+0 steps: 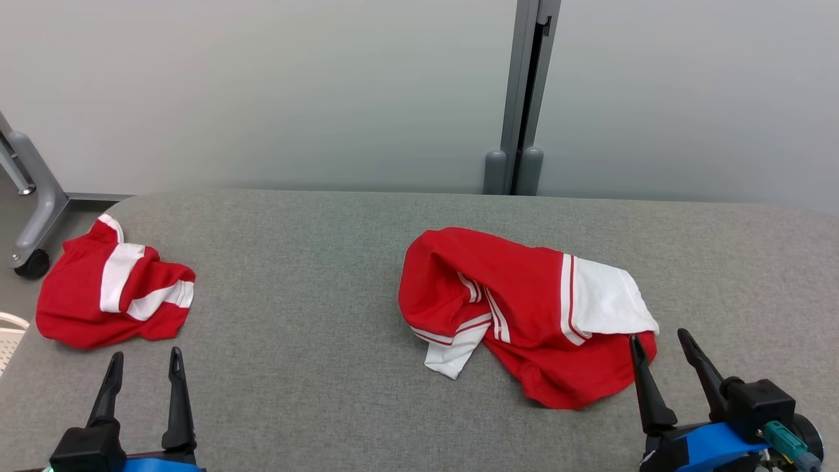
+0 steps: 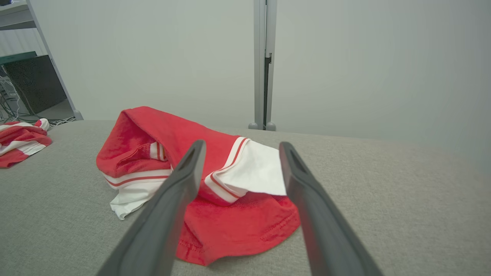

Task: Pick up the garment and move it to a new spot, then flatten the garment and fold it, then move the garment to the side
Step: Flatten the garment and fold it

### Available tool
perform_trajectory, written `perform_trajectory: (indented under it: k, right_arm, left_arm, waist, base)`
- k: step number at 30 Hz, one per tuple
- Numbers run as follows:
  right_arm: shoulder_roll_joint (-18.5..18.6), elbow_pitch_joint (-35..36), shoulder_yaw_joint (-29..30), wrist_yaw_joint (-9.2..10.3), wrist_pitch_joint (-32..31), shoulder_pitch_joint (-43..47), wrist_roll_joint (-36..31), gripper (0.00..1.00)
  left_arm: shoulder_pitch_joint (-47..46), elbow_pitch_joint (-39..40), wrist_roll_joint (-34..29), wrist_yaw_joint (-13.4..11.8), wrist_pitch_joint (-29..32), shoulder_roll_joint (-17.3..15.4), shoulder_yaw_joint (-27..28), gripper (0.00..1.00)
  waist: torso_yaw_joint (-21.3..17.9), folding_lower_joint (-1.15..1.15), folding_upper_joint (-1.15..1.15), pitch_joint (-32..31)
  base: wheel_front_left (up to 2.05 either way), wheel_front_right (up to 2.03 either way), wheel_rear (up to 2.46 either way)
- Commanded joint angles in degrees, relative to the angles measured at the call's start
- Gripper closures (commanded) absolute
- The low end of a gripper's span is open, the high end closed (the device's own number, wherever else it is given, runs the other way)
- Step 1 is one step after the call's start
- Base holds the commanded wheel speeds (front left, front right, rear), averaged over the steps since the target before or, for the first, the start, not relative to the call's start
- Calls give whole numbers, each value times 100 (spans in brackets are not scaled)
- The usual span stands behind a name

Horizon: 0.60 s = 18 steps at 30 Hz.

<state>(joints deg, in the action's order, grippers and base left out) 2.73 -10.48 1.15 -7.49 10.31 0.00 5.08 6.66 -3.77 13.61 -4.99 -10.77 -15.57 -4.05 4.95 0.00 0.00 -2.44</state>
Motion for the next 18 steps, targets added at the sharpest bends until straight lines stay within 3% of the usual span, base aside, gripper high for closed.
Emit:
perform_trajectory:
  k: [1,18]
  right_arm:
    - [29,19,2,-1,-25,69,-43,0]
    - [28,123,7,-1,-97,132,-25,0]
  left_arm:
    - [13,19,24,-14,6,-19,10,0]
    - [-12,0,99,-58,65,-72,-57,0]
  waist:
    - [-4,0,0,-3]
    - [-33,0,0,7]
  base:
    - [0,0,0]
    - [0,0,0]
